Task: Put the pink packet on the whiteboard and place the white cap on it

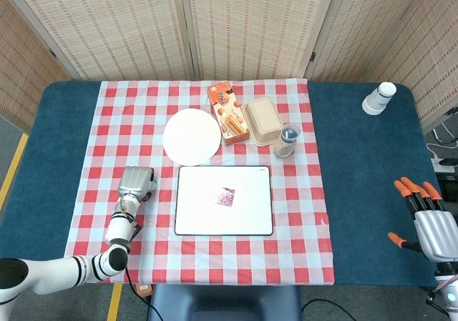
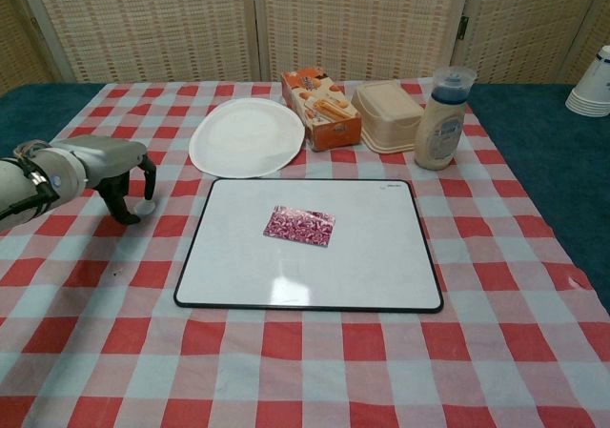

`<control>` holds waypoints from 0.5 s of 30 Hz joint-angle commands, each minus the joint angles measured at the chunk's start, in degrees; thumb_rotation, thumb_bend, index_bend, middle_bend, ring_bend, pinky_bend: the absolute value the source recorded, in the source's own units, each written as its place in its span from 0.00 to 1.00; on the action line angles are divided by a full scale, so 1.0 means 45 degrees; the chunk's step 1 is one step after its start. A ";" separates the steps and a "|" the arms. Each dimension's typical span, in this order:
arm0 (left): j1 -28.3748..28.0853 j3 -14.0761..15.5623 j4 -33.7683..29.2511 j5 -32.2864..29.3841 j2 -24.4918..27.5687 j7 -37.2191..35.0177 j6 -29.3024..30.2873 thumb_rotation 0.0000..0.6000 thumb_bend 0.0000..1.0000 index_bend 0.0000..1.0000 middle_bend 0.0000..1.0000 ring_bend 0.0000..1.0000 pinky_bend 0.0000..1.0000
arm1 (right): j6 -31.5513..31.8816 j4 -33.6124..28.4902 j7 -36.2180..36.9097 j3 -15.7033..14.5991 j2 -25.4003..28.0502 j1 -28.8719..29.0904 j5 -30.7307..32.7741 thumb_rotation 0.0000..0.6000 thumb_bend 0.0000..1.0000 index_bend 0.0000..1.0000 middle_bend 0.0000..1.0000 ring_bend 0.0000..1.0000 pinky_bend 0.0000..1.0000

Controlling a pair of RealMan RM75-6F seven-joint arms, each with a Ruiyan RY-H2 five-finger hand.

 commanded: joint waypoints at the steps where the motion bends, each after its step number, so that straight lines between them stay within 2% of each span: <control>1: -0.0008 -0.0039 0.0021 -0.0007 -0.0001 -0.0006 -0.0044 1.00 0.27 0.45 1.00 1.00 1.00 | -0.0010 0.0002 -0.0003 0.0002 -0.0001 0.0004 0.0007 1.00 0.00 0.07 0.03 0.00 0.05; 15: -0.0052 -0.0147 0.0216 -0.0074 -0.0111 0.0055 -0.0126 1.00 0.29 0.49 1.00 1.00 1.00 | 0.0018 0.0015 0.0015 0.0035 0.0004 -0.0013 0.0062 1.00 0.00 0.07 0.03 0.00 0.05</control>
